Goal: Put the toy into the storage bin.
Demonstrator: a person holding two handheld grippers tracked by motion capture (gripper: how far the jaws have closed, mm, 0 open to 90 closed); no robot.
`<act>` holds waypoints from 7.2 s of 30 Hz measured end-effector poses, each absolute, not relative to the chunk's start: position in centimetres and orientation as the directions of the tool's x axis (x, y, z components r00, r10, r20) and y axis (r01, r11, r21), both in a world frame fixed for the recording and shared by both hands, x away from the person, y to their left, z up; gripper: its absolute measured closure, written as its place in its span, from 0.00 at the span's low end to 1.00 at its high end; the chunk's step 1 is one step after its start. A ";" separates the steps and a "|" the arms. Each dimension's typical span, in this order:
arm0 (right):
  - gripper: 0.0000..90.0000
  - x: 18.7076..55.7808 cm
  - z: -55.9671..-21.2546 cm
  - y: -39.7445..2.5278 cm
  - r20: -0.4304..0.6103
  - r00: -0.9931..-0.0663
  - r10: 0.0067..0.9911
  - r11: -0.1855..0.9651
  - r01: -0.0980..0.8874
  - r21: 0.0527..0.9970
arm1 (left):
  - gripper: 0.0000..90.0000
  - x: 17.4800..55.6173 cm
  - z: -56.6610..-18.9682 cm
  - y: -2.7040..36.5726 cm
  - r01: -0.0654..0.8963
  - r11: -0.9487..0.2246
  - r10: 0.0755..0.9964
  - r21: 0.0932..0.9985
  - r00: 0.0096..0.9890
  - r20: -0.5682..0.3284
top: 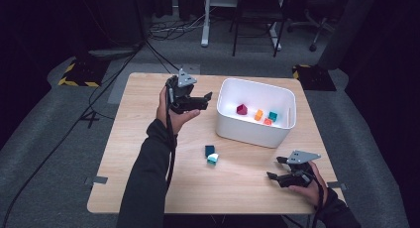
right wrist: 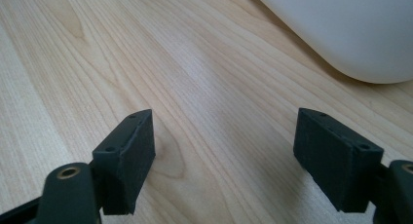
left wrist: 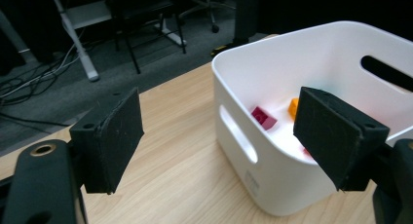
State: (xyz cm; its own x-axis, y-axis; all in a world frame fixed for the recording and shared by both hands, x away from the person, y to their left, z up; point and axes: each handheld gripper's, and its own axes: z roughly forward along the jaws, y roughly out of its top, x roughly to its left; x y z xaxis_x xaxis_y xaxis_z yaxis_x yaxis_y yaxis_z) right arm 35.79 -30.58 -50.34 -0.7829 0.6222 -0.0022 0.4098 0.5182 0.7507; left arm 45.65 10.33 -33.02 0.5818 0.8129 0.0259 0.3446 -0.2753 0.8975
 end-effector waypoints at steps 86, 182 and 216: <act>0.26 35.8 -50.3 -30.6 -0.002 -0.782 0.623 0.518 0.410 0.751 | 0.66 36.4 -49.3 5.8 0.363 -0.579 0.543 0.730 0.840 0.014; 0.26 35.8 -50.3 -30.5 -0.003 -0.782 0.623 0.518 0.410 0.751 | 0.66 48.1 -32.4 5.0 0.327 -0.338 0.725 0.883 0.688 0.023; 0.26 35.8 -50.3 -30.5 -0.004 -0.783 0.623 0.519 0.409 0.751 | 0.66 47.6 -34.9 -3.4 0.322 -0.440 0.611 0.838 0.792 0.017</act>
